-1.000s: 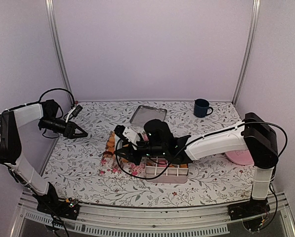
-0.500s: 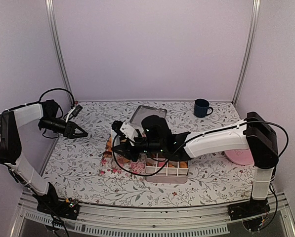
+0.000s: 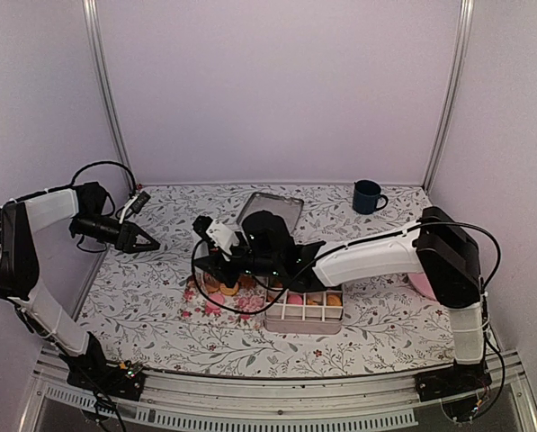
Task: Pack the cookies
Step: Position the fake cookies on the plate.
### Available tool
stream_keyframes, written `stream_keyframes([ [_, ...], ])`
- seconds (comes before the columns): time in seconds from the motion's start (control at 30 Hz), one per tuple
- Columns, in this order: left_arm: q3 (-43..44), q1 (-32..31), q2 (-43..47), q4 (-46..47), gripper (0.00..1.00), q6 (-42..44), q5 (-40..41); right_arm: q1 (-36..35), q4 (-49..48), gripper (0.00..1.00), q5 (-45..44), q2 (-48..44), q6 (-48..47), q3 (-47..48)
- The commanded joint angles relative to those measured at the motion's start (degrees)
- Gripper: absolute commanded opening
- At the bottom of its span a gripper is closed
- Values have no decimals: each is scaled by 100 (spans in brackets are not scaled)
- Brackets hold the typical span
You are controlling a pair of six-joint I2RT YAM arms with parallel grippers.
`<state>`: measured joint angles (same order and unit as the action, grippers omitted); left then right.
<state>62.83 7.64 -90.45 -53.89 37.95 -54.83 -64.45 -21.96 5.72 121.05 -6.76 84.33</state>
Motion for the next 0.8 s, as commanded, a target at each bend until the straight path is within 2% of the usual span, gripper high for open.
stream_keyframes([
  [0.0, 11, 53, 15, -71, 55, 101, -88, 145, -398, 36, -195, 226, -41, 363],
  [0.43, 10, 53, -34, -79, 55, 142, -73, 169, -339, 36, -189, 414, -224, 357],
  [0.77, -34, 53, -25, -90, 55, 151, -90, 91, -250, 34, 93, -142, -272, -510],
])
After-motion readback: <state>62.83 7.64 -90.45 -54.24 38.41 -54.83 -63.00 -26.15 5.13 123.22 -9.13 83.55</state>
